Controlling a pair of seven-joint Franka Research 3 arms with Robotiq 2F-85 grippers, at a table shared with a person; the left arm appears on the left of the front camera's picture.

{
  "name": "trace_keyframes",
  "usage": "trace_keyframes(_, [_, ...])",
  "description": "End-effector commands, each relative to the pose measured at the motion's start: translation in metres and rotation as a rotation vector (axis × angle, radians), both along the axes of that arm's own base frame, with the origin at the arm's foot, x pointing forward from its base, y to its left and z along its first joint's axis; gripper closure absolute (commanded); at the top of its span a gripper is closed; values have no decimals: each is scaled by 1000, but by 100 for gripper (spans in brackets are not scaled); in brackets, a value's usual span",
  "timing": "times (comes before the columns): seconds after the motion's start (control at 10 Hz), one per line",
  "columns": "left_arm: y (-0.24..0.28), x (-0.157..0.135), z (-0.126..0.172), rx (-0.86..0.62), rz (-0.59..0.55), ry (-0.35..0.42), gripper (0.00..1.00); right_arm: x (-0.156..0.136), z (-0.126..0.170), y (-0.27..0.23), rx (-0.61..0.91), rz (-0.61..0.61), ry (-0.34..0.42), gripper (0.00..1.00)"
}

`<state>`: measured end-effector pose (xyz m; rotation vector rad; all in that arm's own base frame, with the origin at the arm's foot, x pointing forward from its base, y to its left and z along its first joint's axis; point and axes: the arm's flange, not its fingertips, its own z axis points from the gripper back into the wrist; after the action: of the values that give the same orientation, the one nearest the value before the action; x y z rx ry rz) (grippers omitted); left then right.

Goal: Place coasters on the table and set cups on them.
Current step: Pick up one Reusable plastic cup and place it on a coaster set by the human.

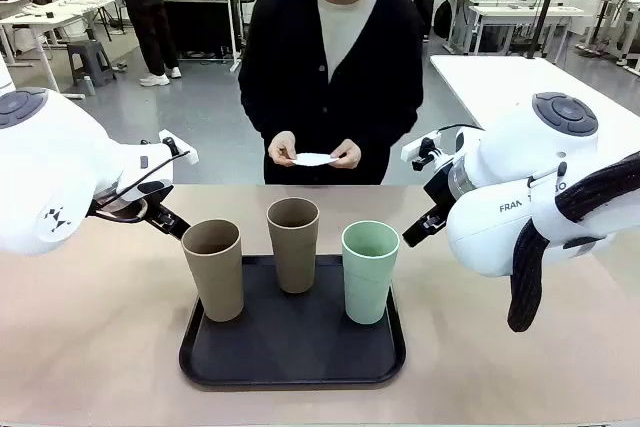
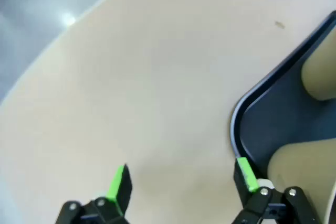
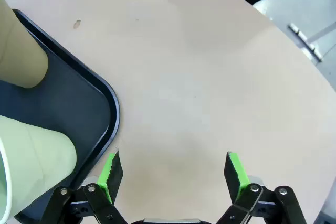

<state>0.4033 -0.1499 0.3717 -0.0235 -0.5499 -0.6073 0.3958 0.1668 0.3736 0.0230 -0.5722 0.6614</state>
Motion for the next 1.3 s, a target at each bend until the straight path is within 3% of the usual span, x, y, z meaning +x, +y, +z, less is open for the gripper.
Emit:
trace_keyframes(0.0, [0, 0, 0, 0, 0, 0, 0, 0, 0, 0, 0, 0, 0, 0])
trace_keyframes(1.2, [0, 0, 0, 0, 0, 0, 0, 0, 0, 0, 0, 0, 0, 0])
